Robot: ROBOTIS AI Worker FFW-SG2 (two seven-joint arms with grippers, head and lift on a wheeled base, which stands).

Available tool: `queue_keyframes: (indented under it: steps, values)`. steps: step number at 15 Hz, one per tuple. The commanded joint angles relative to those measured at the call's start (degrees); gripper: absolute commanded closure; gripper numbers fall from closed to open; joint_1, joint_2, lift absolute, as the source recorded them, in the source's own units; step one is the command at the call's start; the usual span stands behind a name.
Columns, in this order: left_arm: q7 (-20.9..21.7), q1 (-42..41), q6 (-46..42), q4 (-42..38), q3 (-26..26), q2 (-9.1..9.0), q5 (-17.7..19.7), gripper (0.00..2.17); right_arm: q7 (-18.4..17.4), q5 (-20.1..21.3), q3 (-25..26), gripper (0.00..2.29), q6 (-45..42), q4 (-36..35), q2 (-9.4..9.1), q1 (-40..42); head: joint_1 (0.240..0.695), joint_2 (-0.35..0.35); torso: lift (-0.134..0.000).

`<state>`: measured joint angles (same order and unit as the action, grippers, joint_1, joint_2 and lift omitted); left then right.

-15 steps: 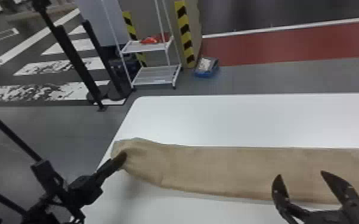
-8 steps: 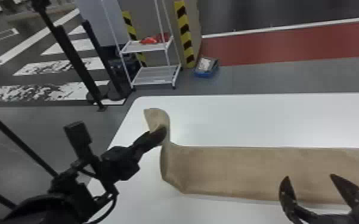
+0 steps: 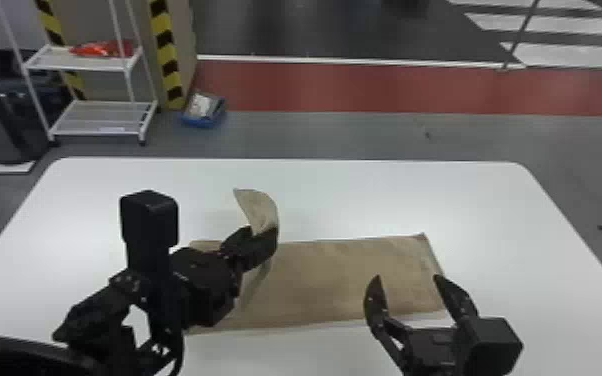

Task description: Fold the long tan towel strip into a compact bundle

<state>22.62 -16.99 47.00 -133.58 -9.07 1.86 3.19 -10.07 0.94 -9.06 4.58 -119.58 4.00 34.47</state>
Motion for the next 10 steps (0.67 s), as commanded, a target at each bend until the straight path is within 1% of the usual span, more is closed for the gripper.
queue_keyframes:
  steps: [1, 2, 3, 5, 6, 7, 8, 10]
  values:
    - [-1.00, 0.91, -0.80, 1.92, -3.41, 0.07, -0.99, 1.34, -0.65, -2.87, 4.84, 0.13, -0.04, -1.09, 0.30, 1.04, 0.695, -0.085, -0.120]
    - [-1.79, 1.17, -1.68, 2.72, -4.99, 0.07, -1.69, 1.34, -0.74, -4.54, 7.04, 0.13, -0.04, -1.53, 0.39, 1.48, 0.695, -0.189, -0.120]
    - [-2.67, 1.70, -2.03, 3.95, -6.57, 0.07, -2.40, 1.34, -0.82, -5.60, 8.54, 0.13, -0.04, -1.80, 0.48, 1.74, 0.695, -0.225, -0.120]
    - [-3.73, 3.02, -2.56, 6.76, -8.86, 0.07, -3.28, 1.33, -0.82, -6.13, 9.77, 0.13, 0.13, -2.15, 0.83, 2.09, 0.695, -0.289, -0.120]
    - [-3.90, 3.19, -2.56, 7.73, -9.74, 0.07, -3.36, 0.96, -0.82, -6.21, 9.85, 0.13, 0.13, -2.24, 1.01, 2.18, 0.695, -0.332, -0.120]
    - [-4.08, 3.19, -2.56, 8.25, -10.62, 0.16, -3.36, 0.27, -0.82, -6.21, 10.03, 0.13, 0.31, -2.32, 1.09, 2.09, 0.695, -0.332, -0.120]
    - [-4.61, 3.19, -2.56, 8.87, -11.67, 0.25, -3.45, 0.00, -0.91, -7.09, 10.38, 0.13, 0.31, -2.32, 1.27, 2.01, 0.695, -0.350, -0.120]
    - [-4.78, 3.19, -2.56, 9.31, -13.08, 0.34, -4.33, 0.00, -1.00, -7.27, 10.38, 0.13, 0.83, -2.32, 1.44, 1.74, 0.695, -0.350, -0.120]
